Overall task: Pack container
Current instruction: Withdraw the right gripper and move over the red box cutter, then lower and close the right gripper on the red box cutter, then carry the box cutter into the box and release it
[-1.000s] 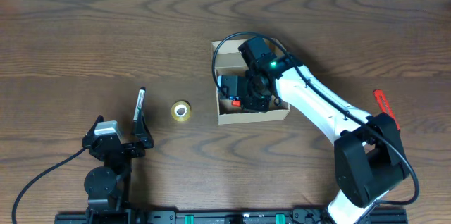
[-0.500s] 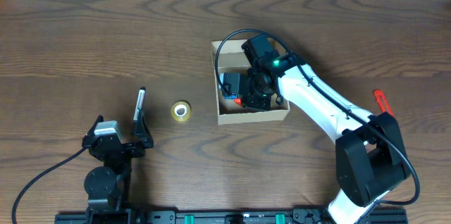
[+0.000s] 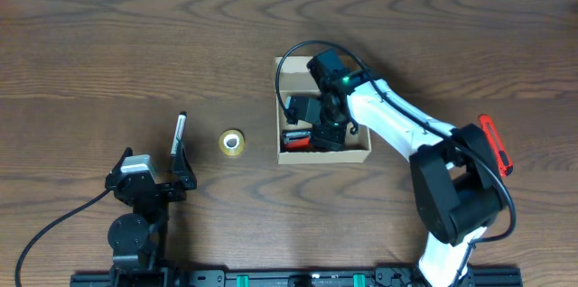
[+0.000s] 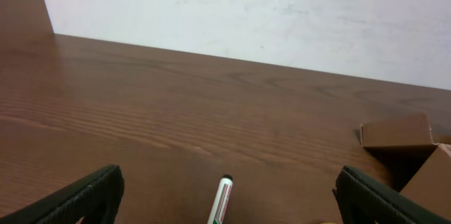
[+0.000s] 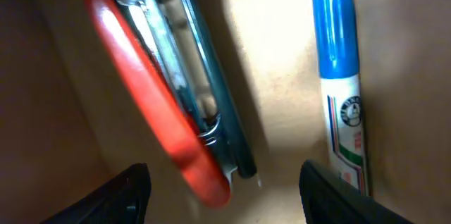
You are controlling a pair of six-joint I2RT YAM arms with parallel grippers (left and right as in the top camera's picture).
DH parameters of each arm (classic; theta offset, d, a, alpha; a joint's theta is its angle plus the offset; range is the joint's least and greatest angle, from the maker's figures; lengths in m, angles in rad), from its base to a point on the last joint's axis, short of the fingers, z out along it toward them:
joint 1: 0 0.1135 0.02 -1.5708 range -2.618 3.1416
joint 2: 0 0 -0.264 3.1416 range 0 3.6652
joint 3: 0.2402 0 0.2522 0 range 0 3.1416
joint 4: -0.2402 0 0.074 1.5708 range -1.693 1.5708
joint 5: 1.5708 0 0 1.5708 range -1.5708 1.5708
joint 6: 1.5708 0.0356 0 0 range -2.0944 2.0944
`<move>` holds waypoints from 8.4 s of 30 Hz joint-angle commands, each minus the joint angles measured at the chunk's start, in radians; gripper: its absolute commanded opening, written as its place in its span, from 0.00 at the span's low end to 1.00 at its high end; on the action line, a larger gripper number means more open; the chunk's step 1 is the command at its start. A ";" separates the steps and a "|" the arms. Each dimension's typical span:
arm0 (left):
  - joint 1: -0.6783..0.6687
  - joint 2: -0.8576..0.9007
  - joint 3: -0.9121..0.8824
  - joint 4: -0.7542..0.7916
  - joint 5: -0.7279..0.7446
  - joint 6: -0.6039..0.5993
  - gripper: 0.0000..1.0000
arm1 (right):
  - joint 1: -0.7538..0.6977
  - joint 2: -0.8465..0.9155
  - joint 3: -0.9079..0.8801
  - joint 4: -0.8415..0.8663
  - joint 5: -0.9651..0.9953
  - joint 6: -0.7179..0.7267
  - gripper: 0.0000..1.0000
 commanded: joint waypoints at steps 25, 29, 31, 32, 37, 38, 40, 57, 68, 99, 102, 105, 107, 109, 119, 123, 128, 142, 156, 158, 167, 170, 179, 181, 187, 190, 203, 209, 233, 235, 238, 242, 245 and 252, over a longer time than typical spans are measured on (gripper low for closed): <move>-0.002 -0.006 -0.021 0.000 -0.007 -0.007 0.95 | -0.091 -0.414 0.071 0.068 0.216 0.505 0.99; -0.002 -0.006 -0.021 -0.001 -0.007 -0.007 0.95 | -0.206 -0.463 0.077 0.053 0.458 0.767 0.99; -0.002 -0.006 -0.021 -0.001 -0.007 -0.007 0.95 | -0.295 -0.467 0.114 -0.071 0.541 0.831 0.99; -0.002 -0.006 -0.021 0.000 -0.007 -0.007 0.95 | -0.338 -0.464 0.140 -0.138 0.559 0.839 0.99; -0.002 -0.006 -0.021 0.000 -0.007 -0.007 0.95 | -0.655 -0.459 0.371 -0.422 0.339 0.799 0.97; -0.002 -0.006 -0.021 0.000 -0.006 -0.007 0.95 | -0.723 -0.454 0.423 -0.463 0.285 0.786 0.98; -0.002 -0.006 -0.021 0.000 -0.006 -0.007 0.95 | -0.845 -0.441 0.499 -0.530 0.231 0.741 0.96; -0.002 -0.006 -0.021 -0.001 -0.007 -0.007 0.95 | -1.017 -0.161 0.331 -0.480 0.362 0.553 0.71; -0.002 -0.006 -0.021 0.000 -0.007 -0.007 0.95 | -1.009 -0.103 0.068 -0.228 0.094 0.377 0.78; -0.002 -0.006 -0.021 -0.007 -0.010 -0.007 0.95 | -1.054 -0.052 -0.133 0.011 0.160 0.138 0.78; -0.002 -0.006 -0.021 -0.007 -0.010 -0.007 0.95 | -1.059 -0.052 -0.167 0.050 0.161 0.137 0.79; -0.002 -0.006 -0.021 -0.007 -0.010 -0.007 0.95 | -1.065 -0.052 -0.180 0.070 0.161 0.137 0.79; -0.002 -0.006 -0.021 -0.007 -0.010 -0.007 0.95 | -1.066 -0.052 -0.183 0.076 0.161 0.137 0.80; -0.002 -0.006 -0.021 -0.007 -0.010 -0.007 0.95 | -1.070 -0.052 -0.183 0.081 0.161 0.137 0.79; -0.002 -0.006 -0.021 -0.007 -0.010 -0.007 0.95 | -1.083 -0.052 -0.183 0.102 0.152 0.138 0.61; -0.002 -0.006 -0.021 -0.006 -0.010 -0.007 0.95 | -1.083 -0.052 -0.183 0.107 0.149 0.142 0.53; -0.002 -0.006 -0.021 -0.006 -0.010 -0.007 0.95 | -1.083 -0.052 -0.183 0.114 0.149 0.150 0.46; -0.002 -0.006 -0.021 0.000 -0.010 -0.007 0.95 | -1.083 -0.052 -0.183 0.119 0.145 0.176 0.03; -0.002 -0.006 -0.021 -0.001 -0.010 -0.003 0.95 | -1.024 -0.152 0.002 0.114 -0.116 0.480 0.01; -0.002 -0.006 -0.021 0.000 -0.007 -0.003 0.95 | -0.990 -0.199 0.090 0.064 -0.143 0.513 0.01; -0.002 -0.006 -0.021 0.000 -0.006 -0.004 0.95 | -0.702 -0.372 0.356 -0.113 -0.143 0.364 0.01; -0.002 -0.006 -0.021 0.000 -0.002 -0.004 0.95 | -0.566 -0.407 0.368 -0.153 -0.143 0.194 0.01; -0.002 -0.006 -0.021 0.000 0.002 -0.004 0.95 | -0.285 -0.417 0.368 -0.320 -0.142 -0.251 0.01; -0.002 -0.006 -0.021 0.000 0.002 -0.004 0.95 | -0.258 -0.415 0.368 -0.347 -0.142 -0.266 0.01; -0.002 -0.006 -0.021 0.000 0.002 -0.004 0.95 | -0.162 -0.393 0.368 -0.402 -0.109 -0.290 0.01; -0.002 -0.006 -0.021 0.000 0.002 -0.004 0.95 | -0.111 -0.354 0.368 -0.407 -0.088 -0.293 0.01; -0.002 -0.006 -0.021 0.000 0.002 -0.004 0.95 | -0.011 -0.057 0.367 -0.416 -0.083 -0.412 0.01; -0.002 -0.006 -0.021 0.000 0.001 -0.004 0.95 | -0.029 0.005 0.367 -0.408 -0.083 -0.412 0.01; -0.002 -0.006 -0.021 0.000 0.001 -0.003 0.95 | -0.137 0.205 0.359 -0.386 -0.083 -0.412 0.01; -0.002 -0.006 -0.021 0.000 0.001 -0.003 0.95 | -0.132 0.208 0.359 -0.385 -0.084 -0.413 0.01; -0.002 -0.006 -0.021 0.000 0.001 -0.003 0.95 | -0.130 0.207 0.359 -0.376 -0.083 -0.413 0.01; -0.002 -0.006 -0.021 0.000 0.001 -0.003 0.95 | -0.130 0.207 0.359 -0.374 -0.083 -0.412 0.05; -0.002 -0.006 -0.021 0.000 0.001 -0.003 0.95 | -0.130 0.207 0.359 -0.371 -0.084 -0.412 0.11; -0.002 -0.006 -0.021 0.000 0.001 -0.003 0.95 | -0.130 0.207 0.360 -0.364 -0.083 -0.385 0.30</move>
